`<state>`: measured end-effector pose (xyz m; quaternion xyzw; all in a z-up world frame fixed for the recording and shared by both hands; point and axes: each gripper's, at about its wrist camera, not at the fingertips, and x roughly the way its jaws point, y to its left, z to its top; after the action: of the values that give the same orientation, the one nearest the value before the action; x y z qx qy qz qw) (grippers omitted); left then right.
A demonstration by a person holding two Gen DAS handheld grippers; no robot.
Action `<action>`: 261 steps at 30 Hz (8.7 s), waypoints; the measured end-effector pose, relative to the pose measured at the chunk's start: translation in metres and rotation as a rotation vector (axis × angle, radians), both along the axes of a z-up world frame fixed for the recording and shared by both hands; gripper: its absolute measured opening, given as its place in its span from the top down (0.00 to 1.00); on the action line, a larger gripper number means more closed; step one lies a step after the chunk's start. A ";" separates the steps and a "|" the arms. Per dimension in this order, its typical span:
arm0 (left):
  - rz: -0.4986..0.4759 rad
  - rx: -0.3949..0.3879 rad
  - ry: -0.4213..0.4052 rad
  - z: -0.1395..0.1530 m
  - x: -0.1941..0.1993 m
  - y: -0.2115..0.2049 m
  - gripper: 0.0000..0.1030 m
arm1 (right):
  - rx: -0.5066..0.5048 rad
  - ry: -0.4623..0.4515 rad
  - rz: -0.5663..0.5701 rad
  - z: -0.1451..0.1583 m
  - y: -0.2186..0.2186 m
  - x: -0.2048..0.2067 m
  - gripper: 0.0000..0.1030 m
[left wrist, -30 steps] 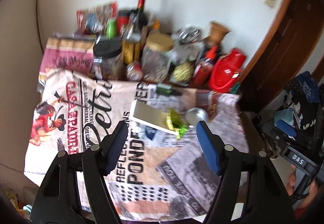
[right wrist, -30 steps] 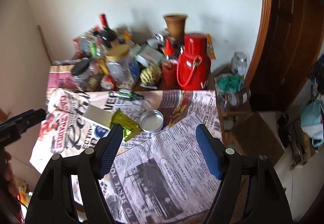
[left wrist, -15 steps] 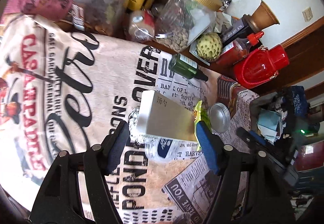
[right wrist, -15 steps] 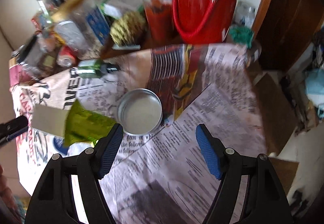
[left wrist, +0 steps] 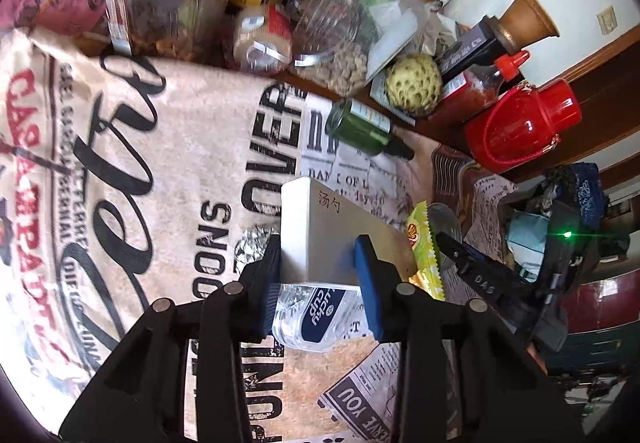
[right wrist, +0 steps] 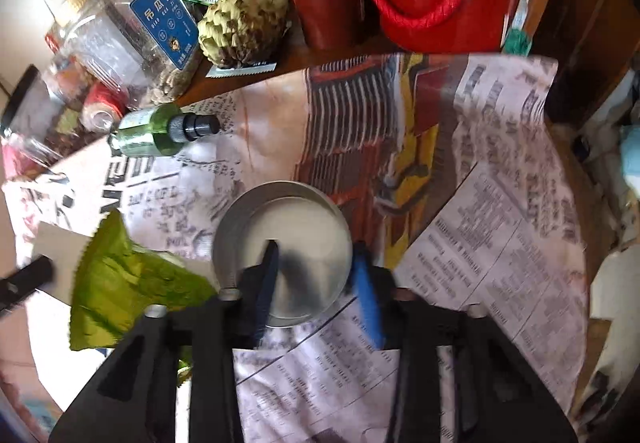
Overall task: Collect trash
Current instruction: 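Grasp the white carton with the left tool while the right tool grasps the silver tin lid, then carry the white carton and silver tin lid with both tools over the bucket, then open the left tool to drop the carton while the right tool drops the tin lid, then bring both open tools back to the table, then grasp the clear blue-lidded container with the left tool while the right tool grasps the green wrapper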
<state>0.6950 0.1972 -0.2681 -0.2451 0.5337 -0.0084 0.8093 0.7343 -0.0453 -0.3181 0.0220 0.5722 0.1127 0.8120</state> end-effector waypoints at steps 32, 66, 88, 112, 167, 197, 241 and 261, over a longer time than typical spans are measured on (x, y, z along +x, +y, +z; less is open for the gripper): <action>0.113 0.388 -0.453 0.202 -0.152 -0.133 0.85 | 0.134 -0.369 0.155 0.170 -0.104 -0.123 0.96; -0.012 0.362 -0.556 0.223 -0.473 -0.121 0.84 | 0.148 -0.477 0.068 0.203 -0.087 -0.405 0.96; -0.153 0.285 -0.221 0.093 -0.491 -0.143 0.84 | 0.060 -0.149 0.072 0.075 -0.081 -0.454 0.96; -0.068 0.149 0.177 -0.236 -0.403 -0.155 0.84 | -0.088 0.115 0.215 -0.203 -0.084 -0.378 0.96; -0.174 0.235 -0.121 0.015 -0.413 -0.146 0.72 | 0.001 -0.249 0.097 0.089 -0.076 -0.393 0.57; -0.043 0.342 -0.420 0.196 -0.388 -0.134 0.14 | 0.064 -0.563 0.028 0.221 -0.090 -0.369 0.10; 0.041 0.226 -0.134 0.091 -0.085 0.011 0.14 | 0.098 -0.197 0.037 0.119 0.006 -0.080 0.10; -0.020 0.002 0.059 -0.019 -0.049 0.015 0.23 | -0.010 -0.009 0.121 -0.002 0.056 -0.024 0.38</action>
<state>0.6462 0.2119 -0.2872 -0.2391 0.5597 -0.0090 0.7934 0.7099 0.0111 -0.3198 -0.0172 0.5692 0.1591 0.8065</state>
